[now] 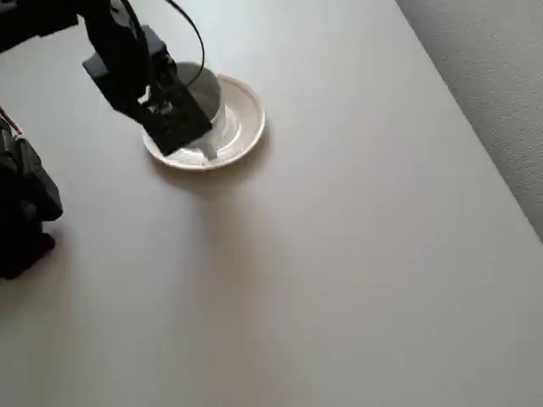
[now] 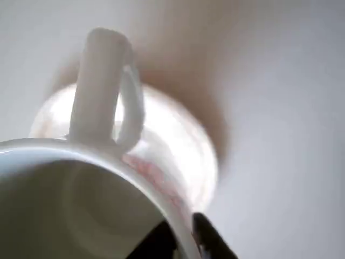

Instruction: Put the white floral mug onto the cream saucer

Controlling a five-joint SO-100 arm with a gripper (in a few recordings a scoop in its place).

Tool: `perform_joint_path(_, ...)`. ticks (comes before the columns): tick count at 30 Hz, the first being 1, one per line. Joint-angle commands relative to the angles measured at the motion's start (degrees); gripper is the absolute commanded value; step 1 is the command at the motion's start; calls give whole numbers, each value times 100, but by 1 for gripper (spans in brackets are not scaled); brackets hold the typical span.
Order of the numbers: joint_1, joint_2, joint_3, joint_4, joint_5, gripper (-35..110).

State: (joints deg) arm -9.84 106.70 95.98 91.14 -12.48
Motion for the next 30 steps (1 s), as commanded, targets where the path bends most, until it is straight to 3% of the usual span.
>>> perform_joint_path(1,-580,237,-659,-185,149,-2)
perform_joint_path(12,-940,-448,-589,-686,211,-2)
perform_joint_path(30,-316,-721,-650,-914,-501,-2)
